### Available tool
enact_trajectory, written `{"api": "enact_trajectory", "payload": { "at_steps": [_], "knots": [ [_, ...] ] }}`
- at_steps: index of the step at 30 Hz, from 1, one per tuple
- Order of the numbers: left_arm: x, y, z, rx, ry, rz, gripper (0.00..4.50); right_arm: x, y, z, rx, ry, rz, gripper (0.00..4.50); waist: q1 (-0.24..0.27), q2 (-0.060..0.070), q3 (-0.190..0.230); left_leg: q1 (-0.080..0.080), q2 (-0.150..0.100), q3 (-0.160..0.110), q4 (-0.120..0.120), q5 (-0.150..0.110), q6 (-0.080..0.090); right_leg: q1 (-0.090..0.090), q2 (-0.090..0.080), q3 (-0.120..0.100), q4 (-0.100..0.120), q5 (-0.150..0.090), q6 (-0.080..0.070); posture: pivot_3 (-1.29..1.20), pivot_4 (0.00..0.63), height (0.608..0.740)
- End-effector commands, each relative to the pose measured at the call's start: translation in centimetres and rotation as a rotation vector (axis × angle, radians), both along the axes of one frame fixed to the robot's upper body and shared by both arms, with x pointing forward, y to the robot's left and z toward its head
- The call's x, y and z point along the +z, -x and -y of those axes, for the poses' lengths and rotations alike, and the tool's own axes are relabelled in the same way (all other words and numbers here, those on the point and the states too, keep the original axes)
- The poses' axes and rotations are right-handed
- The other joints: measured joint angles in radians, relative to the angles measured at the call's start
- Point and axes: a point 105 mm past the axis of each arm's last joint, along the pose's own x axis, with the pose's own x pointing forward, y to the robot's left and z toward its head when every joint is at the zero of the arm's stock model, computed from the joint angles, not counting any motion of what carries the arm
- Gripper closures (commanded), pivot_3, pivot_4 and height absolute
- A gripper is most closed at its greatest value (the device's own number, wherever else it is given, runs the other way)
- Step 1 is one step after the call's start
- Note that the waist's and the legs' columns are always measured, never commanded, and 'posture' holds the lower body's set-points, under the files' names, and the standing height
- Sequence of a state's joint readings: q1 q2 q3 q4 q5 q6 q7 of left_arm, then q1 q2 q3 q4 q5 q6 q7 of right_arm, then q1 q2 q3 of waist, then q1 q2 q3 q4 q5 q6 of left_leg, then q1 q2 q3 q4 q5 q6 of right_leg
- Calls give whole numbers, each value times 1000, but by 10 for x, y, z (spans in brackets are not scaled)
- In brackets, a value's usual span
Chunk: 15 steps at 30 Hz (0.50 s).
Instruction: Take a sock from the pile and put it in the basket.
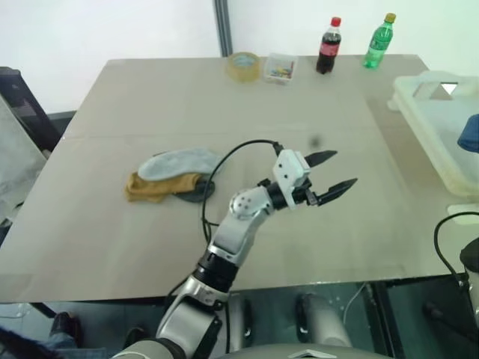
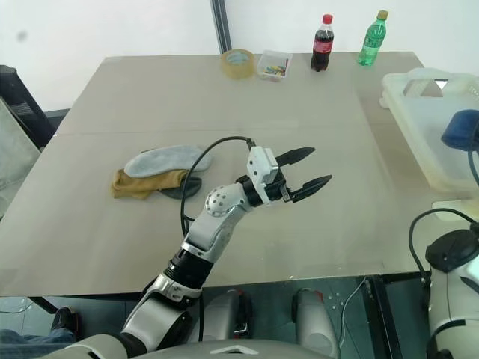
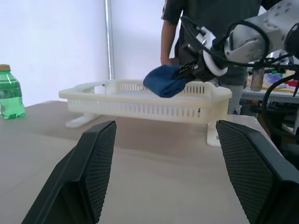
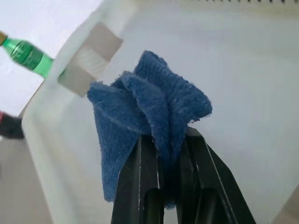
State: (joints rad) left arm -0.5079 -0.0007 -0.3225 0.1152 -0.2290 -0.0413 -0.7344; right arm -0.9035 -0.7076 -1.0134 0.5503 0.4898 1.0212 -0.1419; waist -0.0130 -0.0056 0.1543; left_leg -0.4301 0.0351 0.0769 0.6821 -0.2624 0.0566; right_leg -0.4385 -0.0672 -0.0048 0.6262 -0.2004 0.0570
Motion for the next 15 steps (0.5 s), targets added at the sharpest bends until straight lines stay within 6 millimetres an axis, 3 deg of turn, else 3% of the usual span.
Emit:
{"api": "enact_trajectory", "payload": {
  "at_steps": [1,5,7,12,15],
  "knots": [
    [11,2,4,-11,27,44,824,7,0,13,-73,-47,48,3001,1,0,0,0,0,0,0,0,0,0,0,0,0,0,0,0,150,740],
    [10,2,4,-9,24,48,824,-2,-2,16,-91,-23,10,953,2,0,0,0,0,1,0,0,0,0,0,1,0,0,0,0,150,740],
    [9,2,3,-5,17,49,824,5,0,15,-86,45,20,64,2,0,0,0,0,1,0,0,0,0,0,1,0,0,0,0,150,740],
    [5,2,-1,6,7,47,824,28,10,8,-60,297,-11,64,7,1,0,-1,0,0,0,0,0,0,0,0,-1,0,0,0,150,740],
    [5,2,-4,11,3,45,824,53,16,-14,7,457,22,64,5,2,-1,-1,1,0,0,0,0,0,0,1,0,0,0,0,150,740]
  ]
}}
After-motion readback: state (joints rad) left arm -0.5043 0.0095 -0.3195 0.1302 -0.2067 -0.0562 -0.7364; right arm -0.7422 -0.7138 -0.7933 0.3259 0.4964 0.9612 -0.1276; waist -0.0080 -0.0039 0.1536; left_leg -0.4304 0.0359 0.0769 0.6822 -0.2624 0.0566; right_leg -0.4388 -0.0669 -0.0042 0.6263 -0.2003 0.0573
